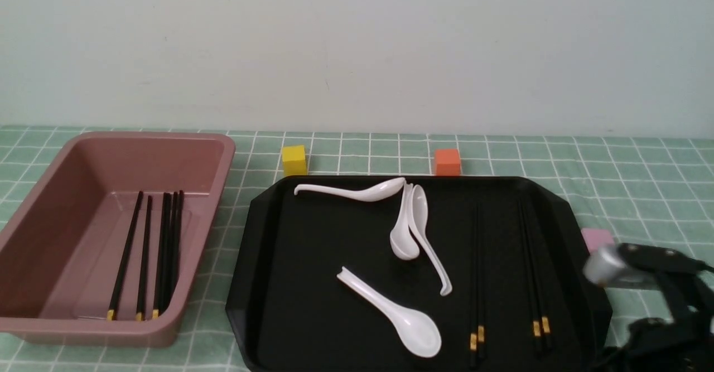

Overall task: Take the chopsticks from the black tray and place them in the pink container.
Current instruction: 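Move the gripper over the chopsticks on the black tray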

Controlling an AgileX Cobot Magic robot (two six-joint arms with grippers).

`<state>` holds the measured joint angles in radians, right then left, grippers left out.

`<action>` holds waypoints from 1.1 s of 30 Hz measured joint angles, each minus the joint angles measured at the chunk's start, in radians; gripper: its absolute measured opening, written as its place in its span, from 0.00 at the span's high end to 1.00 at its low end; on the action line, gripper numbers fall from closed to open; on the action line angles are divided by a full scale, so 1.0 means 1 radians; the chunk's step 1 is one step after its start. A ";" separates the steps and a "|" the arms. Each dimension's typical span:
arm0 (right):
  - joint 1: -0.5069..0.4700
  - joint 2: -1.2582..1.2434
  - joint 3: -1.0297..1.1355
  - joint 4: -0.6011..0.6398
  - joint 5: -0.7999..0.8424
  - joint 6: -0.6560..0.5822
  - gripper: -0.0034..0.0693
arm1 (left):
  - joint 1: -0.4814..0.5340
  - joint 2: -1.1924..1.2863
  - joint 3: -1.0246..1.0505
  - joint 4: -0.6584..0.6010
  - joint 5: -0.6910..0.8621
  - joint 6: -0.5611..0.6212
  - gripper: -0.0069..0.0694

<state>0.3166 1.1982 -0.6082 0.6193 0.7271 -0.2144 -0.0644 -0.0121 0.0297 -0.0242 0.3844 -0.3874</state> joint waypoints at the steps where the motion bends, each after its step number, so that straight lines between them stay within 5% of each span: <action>1: 0.023 0.037 -0.020 -0.009 -0.015 0.013 0.78 | 0.000 0.000 0.000 0.000 0.000 0.000 0.65; 14: 0.154 0.485 -0.382 -0.365 -0.078 0.481 0.49 | 0.000 0.000 0.000 0.000 0.000 0.000 0.63; 33: 0.155 0.731 -0.560 -0.480 0.000 0.629 0.51 | 0.000 0.000 0.000 0.000 0.000 0.000 0.62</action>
<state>0.4717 1.9292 -1.1684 0.1395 0.7272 0.4150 -0.0644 -0.0121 0.0297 -0.0242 0.3844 -0.3874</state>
